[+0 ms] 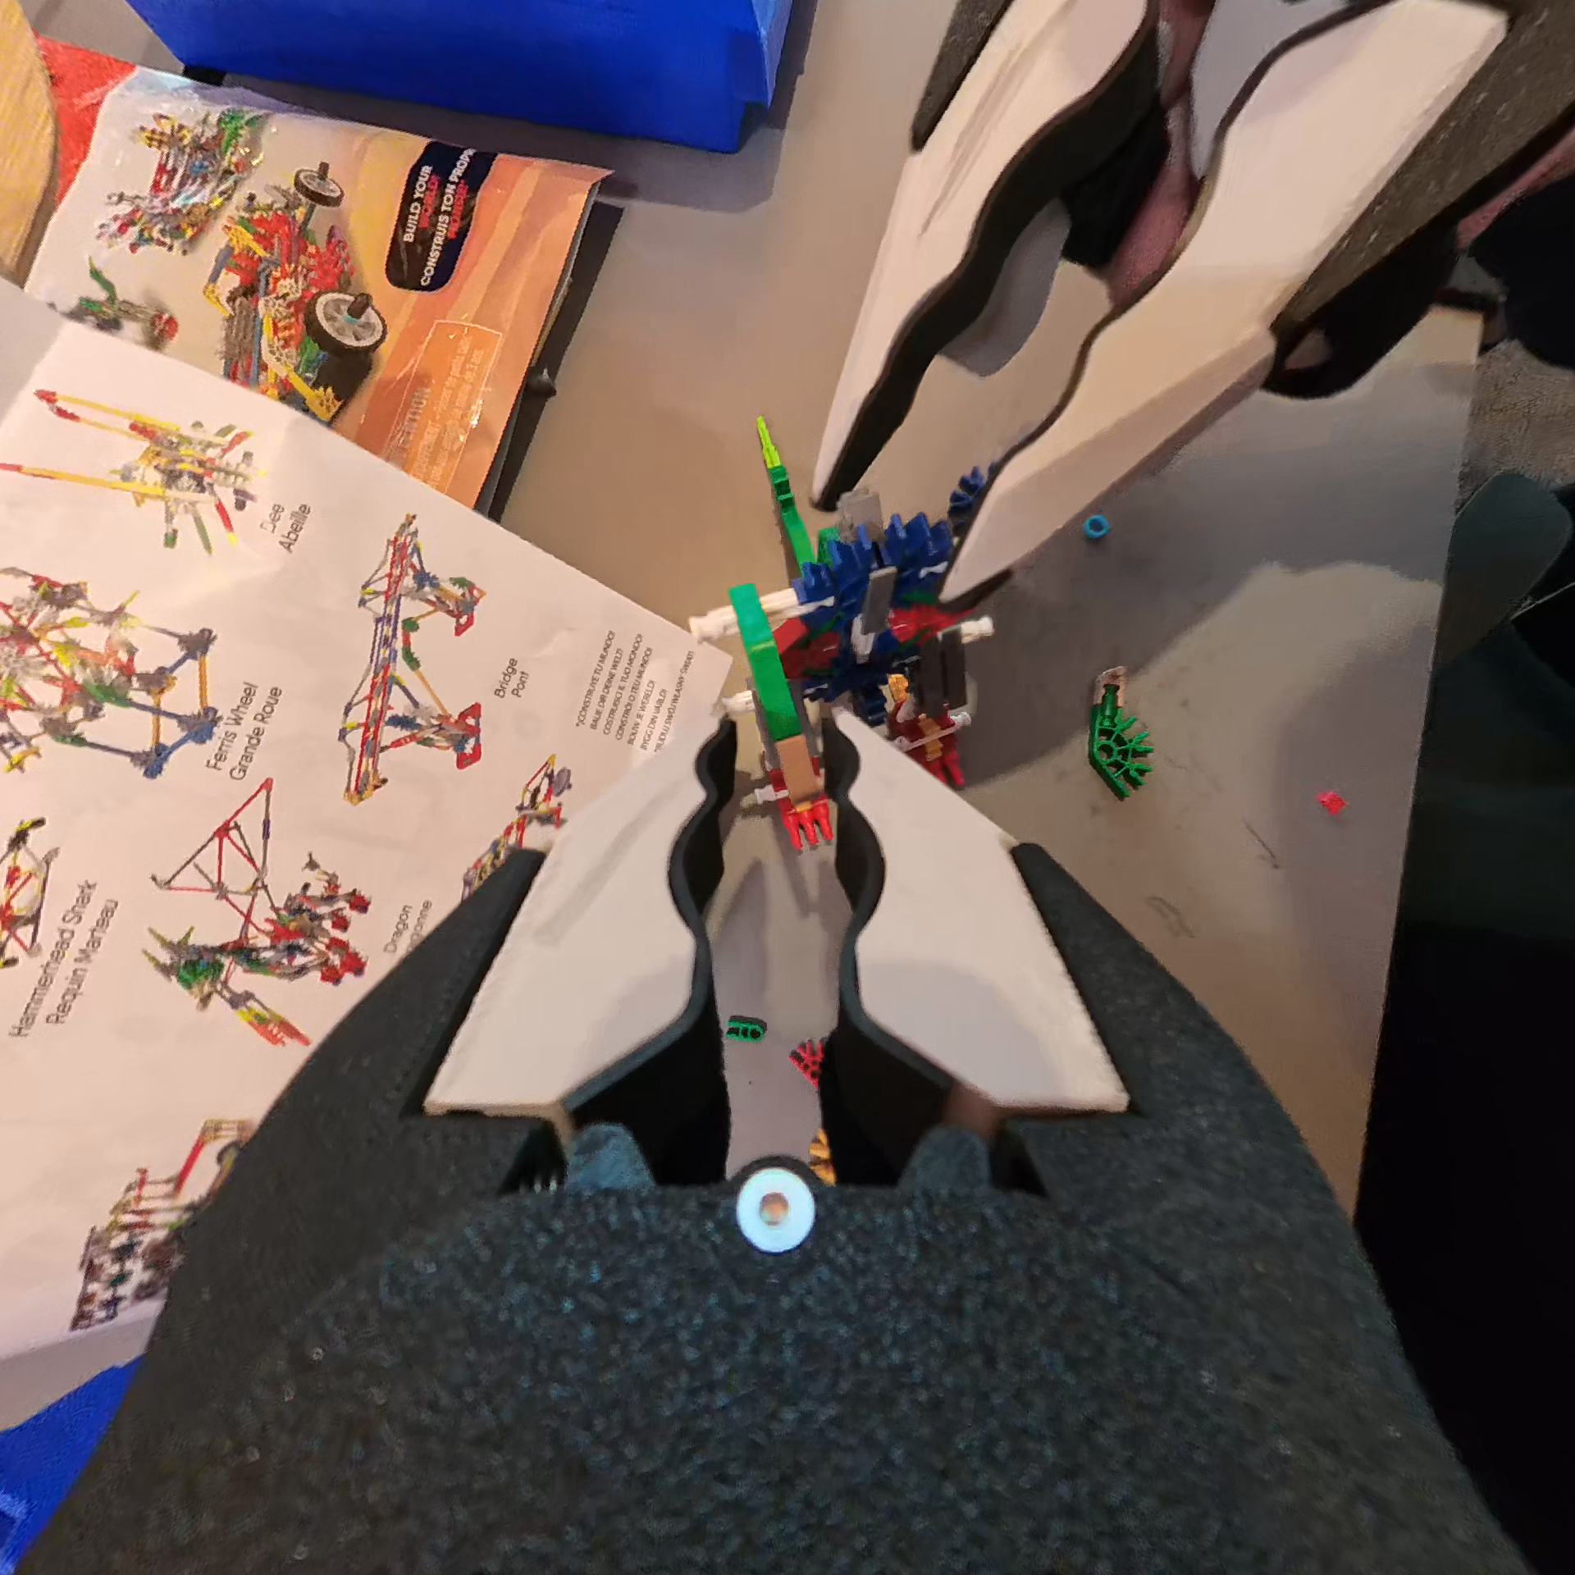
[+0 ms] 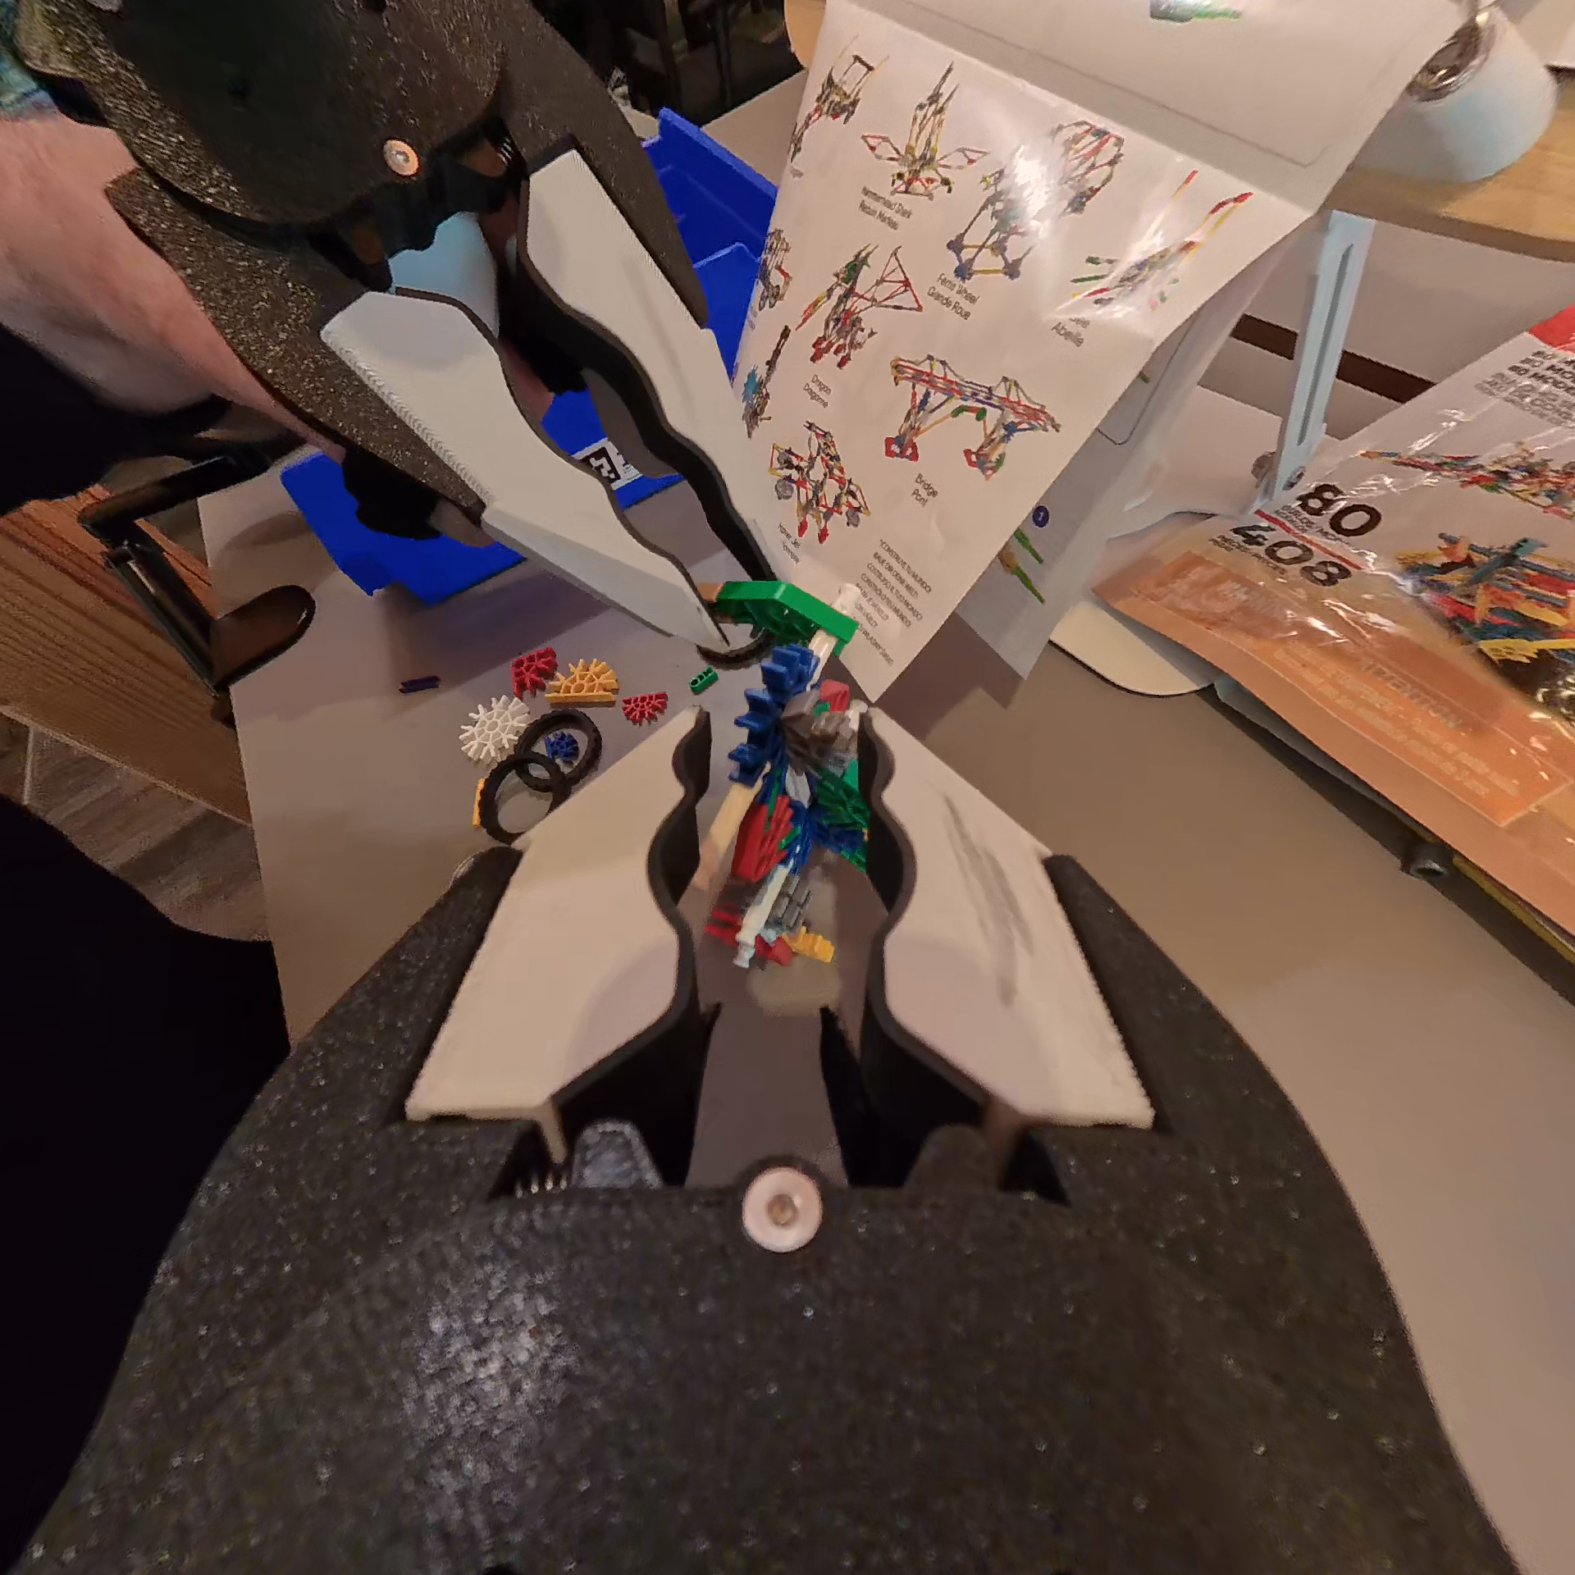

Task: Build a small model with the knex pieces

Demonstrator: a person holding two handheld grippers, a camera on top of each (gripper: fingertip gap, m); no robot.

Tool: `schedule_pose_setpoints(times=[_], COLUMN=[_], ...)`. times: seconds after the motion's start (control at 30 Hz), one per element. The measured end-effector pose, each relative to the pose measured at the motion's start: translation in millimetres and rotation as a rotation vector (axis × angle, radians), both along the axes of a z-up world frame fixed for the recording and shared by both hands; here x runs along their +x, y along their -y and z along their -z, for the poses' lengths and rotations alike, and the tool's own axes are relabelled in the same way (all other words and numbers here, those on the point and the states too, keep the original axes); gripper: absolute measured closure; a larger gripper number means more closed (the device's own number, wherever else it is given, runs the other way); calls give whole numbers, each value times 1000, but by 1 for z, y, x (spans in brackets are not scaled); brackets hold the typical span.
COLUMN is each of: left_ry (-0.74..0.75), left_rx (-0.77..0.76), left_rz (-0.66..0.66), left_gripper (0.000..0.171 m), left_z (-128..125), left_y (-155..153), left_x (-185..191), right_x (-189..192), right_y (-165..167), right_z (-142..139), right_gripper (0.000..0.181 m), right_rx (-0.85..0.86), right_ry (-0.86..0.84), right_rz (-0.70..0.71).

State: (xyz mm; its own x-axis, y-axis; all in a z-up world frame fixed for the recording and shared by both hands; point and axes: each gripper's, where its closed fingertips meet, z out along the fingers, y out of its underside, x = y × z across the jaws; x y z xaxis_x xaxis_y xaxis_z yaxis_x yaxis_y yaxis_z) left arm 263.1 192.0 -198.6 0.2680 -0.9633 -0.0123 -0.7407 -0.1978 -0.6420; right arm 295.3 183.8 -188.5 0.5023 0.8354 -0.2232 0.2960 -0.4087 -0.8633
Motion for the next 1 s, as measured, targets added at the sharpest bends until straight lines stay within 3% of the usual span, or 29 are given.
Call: schedule_pose_setpoints(times=[0.17, 0.43, 0.6, 0.77, 1.0], left_ry=[50, 49, 34, 48, 28], left_rx=[-17, -34, -121, -195, -175], left_rz=[-17, -60, -11, 44, 53], left_gripper=[144, 139, 139, 139, 137], left_z=[-6, 0, 28, 55, 82], left_y=[6, 38, 83, 117, 128], left_x=[-8, -32, -27, -3, 12], right_x=[28, 51, 33, 25, 27], right_y=[13, 59, 95, 110, 107], right_z=[-3, 25, 71, 118, 124], right_gripper=[146, 146, 146, 147, 171], right_rx=[4, -53, -127, -134, -113], right_ry=[24, 130, 238, 426, 426], right_rz=[72, 99, -10, -53, -28])
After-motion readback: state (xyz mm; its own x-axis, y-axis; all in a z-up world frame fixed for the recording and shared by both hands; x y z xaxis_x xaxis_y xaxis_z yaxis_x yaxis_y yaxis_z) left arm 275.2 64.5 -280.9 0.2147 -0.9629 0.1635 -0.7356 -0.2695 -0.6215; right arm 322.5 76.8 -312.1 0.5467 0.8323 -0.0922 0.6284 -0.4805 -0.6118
